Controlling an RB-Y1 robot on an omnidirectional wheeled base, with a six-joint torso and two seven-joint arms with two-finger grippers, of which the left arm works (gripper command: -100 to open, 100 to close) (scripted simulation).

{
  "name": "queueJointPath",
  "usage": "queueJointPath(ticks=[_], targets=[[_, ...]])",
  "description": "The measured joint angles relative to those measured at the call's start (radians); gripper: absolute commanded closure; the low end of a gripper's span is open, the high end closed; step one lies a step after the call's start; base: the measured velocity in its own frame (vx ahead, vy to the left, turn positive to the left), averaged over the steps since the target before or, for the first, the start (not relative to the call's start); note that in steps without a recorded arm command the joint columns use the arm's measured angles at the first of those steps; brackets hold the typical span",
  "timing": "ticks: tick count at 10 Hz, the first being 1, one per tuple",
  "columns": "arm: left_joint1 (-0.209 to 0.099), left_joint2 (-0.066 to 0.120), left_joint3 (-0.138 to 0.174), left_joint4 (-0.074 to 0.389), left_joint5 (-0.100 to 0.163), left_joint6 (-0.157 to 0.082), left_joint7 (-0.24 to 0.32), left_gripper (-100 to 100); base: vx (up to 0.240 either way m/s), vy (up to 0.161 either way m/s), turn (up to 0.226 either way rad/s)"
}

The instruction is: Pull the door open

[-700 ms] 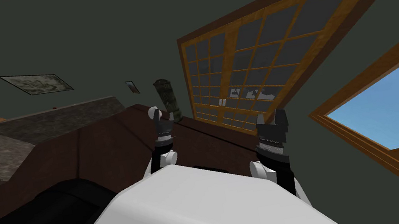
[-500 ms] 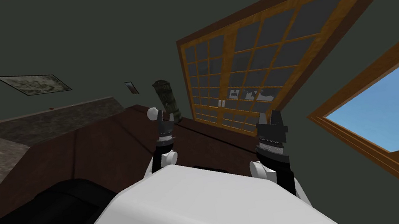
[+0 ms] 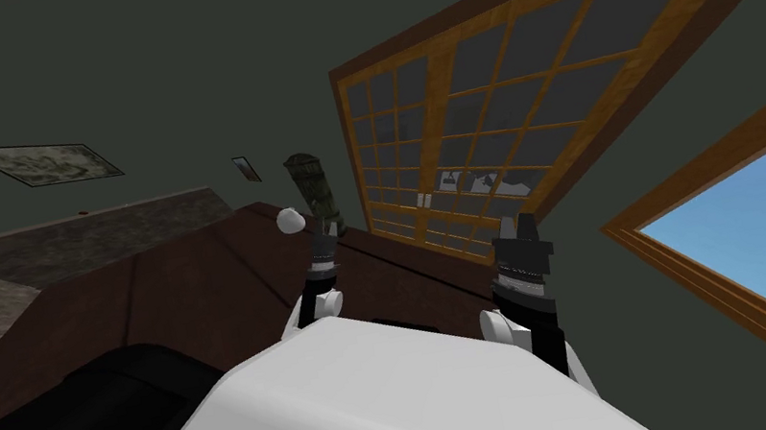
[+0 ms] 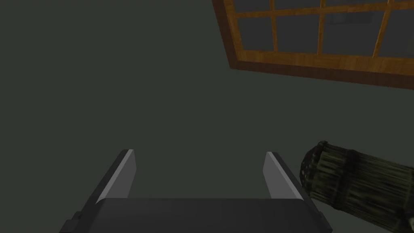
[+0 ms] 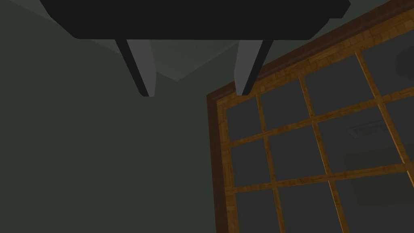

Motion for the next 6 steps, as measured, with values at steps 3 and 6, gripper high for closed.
queueJointPath(ticks=[3, 6], targets=[[-0.023, 0.006, 0.009, 0.062, -0.028, -0.005, -0.060, -100, 0.108, -0.056, -0.014], [-0.046, 0.015, 0.020, 0.141, -0.055, -0.027, -0.120, -100, 0.123, -0.069, -0.024]])
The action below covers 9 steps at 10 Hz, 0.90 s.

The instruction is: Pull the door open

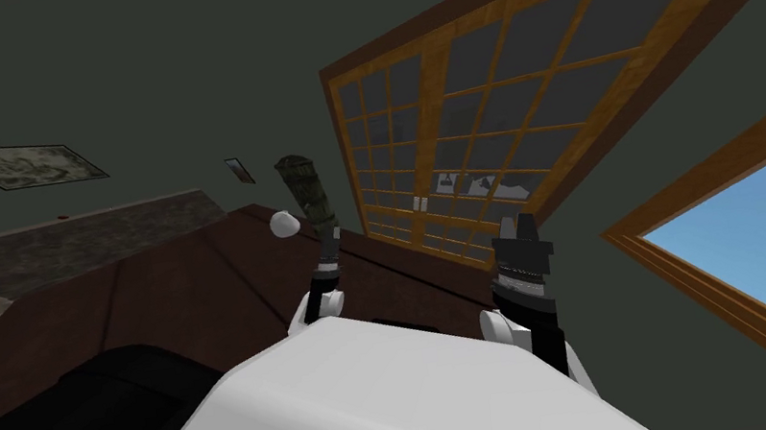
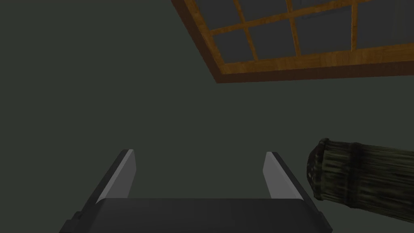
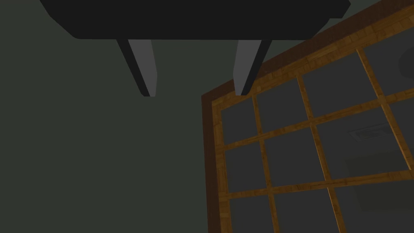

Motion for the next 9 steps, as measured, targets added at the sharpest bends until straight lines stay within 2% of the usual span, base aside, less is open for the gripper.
queueJointPath(ticks=[4, 6, 9], targets=[[-0.021, 0.006, 0.010, 0.066, -0.034, -0.003, -0.072, -100, 0.104, -0.052, -0.017], [-0.034, 0.008, 0.017, 0.119, -0.051, -0.021, -0.110, -100, 0.095, -0.055, -0.026], [-0.054, 0.011, 0.025, 0.177, -0.078, -0.026, -0.168, -100, 0.099, -0.051, -0.019]])
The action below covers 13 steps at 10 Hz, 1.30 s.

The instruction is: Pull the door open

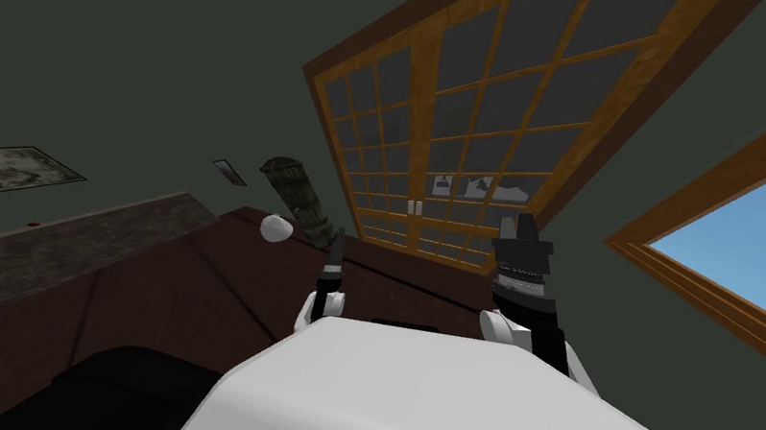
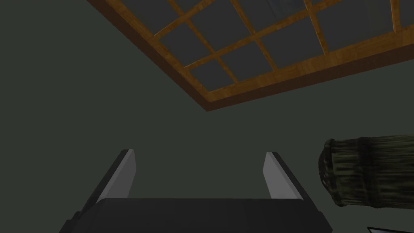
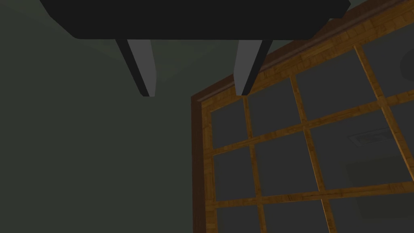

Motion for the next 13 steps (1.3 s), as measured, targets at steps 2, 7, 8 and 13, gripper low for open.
queueJointPath(ticks=[2, 7, 8, 13], targets=[[-0.022, 0.001, 0.008, 0.058, -0.019, -0.015, -0.042, -100, 0.115, -0.054, -0.023], [-0.053, 0.000, 0.021, 0.164, -0.068, -0.033, -0.145, -100, 0.100, -0.063, -0.021], [-0.059, 0.000, 0.024, 0.186, -0.078, -0.036, -0.166, -100, 0.095, -0.047, -0.017], [-0.097, 0.001, 0.043, 0.312, -0.125, -0.067, -0.269, -100, 0.106, -0.050, -0.022]])
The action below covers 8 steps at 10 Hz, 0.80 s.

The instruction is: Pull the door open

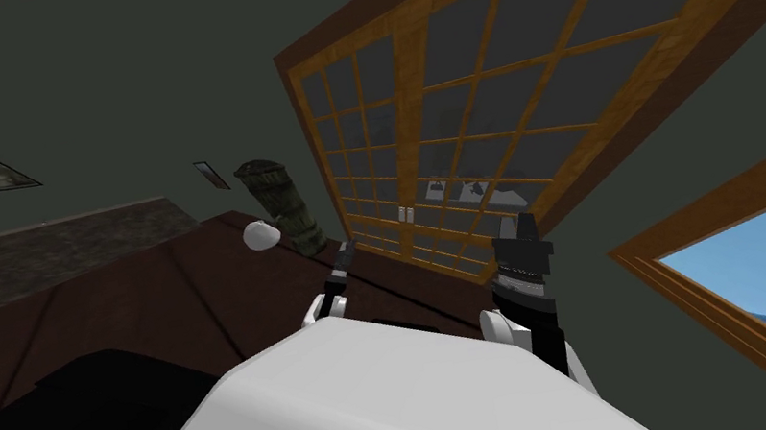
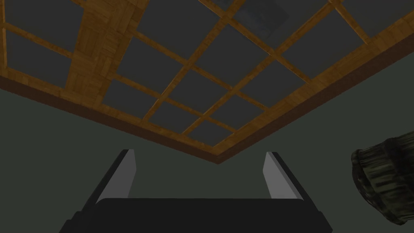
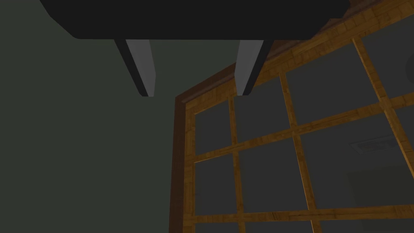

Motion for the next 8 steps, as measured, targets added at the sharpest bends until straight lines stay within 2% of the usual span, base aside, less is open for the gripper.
queueJointPath(ticks=[3, 6, 8], targets=[[-0.032, -0.006, 0.010, 0.080, -0.030, -0.014, -0.067, -100, 0.102, -0.043, -0.025], [-0.046, -0.015, 0.015, 0.134, -0.061, -0.018, -0.130, -100, 0.105, -0.057, -0.018], [-0.069, -0.013, 0.026, 0.198, -0.077, -0.037, -0.170, -100, 0.098, -0.043, -0.021]])
